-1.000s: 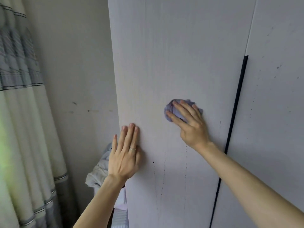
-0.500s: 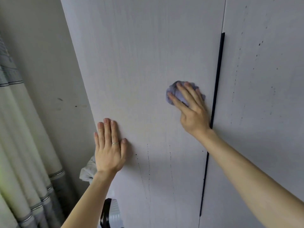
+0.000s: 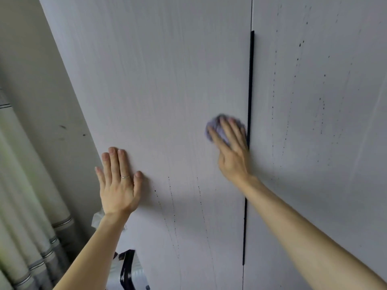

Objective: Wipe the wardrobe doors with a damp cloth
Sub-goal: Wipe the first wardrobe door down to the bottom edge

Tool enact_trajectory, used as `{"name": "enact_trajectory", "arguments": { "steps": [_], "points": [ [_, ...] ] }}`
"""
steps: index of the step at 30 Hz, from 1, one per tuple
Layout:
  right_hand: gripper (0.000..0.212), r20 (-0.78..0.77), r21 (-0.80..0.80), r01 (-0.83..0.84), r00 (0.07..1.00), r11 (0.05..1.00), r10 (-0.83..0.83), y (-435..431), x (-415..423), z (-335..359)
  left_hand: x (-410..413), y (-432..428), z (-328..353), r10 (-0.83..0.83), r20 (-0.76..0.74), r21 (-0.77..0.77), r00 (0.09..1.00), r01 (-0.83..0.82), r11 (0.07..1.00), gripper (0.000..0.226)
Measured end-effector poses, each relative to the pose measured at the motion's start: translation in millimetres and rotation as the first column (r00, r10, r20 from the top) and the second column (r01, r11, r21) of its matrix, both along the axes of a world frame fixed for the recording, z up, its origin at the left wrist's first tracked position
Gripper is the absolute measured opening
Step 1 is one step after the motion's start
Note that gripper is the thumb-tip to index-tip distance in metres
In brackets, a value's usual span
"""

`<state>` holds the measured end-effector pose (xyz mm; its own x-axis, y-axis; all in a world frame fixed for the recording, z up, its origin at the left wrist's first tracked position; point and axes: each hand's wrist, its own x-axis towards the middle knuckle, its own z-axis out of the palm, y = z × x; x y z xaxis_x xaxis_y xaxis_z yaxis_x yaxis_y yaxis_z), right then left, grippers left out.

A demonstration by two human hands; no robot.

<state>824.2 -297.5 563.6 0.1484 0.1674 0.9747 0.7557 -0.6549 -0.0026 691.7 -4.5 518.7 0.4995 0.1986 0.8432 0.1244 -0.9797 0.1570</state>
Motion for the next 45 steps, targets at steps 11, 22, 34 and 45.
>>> {"name": "enact_trajectory", "arguments": {
  "steps": [11,22,34,45],
  "points": [
    [0.066,-0.104,-0.005,0.054,0.993,0.999,-0.054,4,-14,-80,2,-4,-3,0.015,-0.037,-0.060,0.999,-0.017,0.998,0.072],
    [0.068,0.021,-0.136,-0.017,1.000,0.991,0.020,26,-13,-42,0,-4,-2,0.041,-0.079,-0.083,0.996,-0.047,0.995,0.071],
    [0.061,0.145,-0.132,-0.058,0.986,0.990,0.077,61,-18,15,-28,-4,-45,0.026,-0.186,-0.063,0.982,-0.039,0.997,0.067],
    [0.065,0.243,-0.464,-0.026,0.957,0.886,0.155,76,-29,-28,-34,11,-65,0.052,-0.221,0.042,0.974,-0.044,0.998,0.071]
  ]
}}
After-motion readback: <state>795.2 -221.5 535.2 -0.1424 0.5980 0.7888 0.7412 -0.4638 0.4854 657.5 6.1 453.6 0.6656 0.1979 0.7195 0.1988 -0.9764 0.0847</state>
